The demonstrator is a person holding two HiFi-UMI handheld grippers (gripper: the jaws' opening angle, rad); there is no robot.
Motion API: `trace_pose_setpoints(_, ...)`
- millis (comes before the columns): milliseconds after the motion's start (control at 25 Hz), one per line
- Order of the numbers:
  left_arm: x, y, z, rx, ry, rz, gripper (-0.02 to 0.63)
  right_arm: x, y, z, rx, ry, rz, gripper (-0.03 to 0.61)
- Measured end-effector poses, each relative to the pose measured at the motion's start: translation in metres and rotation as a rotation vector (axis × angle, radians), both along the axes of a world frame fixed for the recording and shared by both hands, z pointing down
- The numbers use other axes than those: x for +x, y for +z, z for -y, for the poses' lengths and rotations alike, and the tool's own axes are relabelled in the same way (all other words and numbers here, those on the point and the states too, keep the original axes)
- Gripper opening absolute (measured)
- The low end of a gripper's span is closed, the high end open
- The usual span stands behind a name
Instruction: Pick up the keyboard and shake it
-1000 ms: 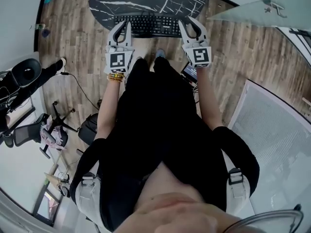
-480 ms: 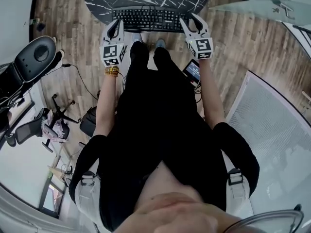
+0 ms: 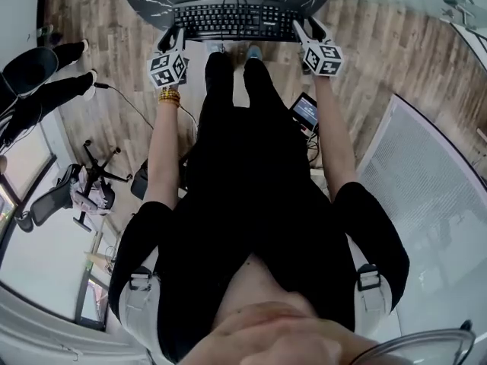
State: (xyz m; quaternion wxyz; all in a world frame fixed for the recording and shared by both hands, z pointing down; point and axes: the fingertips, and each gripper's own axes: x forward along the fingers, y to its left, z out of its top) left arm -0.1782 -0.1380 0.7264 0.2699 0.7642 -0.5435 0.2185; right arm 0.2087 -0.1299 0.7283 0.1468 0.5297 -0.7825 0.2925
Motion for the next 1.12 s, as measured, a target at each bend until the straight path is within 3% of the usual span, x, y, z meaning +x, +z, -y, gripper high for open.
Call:
trace_pose_setpoints(200,-0.02,0.034,-0.001,-0.09,-0.029,0.015,0.156,0.005,0.047,-0.011,-0.121,0.033,-0.024,0.221)
trace_pose_setpoints(440,-0.022,0.052,-0.003,-0.151,-0.025,-0.007,0.173,0.0,0.074,-0.016,-0.195,0.062,0.039,0.224)
trace_pose_setpoints(920,-0.007,0.065,-0.019,-0.168,0.0,-0.011,0.175,-0.004,0.077,-0.022,-0.205,0.005,-0.02,0.225)
trace_pose_setpoints(1120,-0.016,0.062,-0.017,-0.163,-0.059,-0.027,0.175,0.001,0.077,-0.025,-0.205,-0.006,-0.036,0.225)
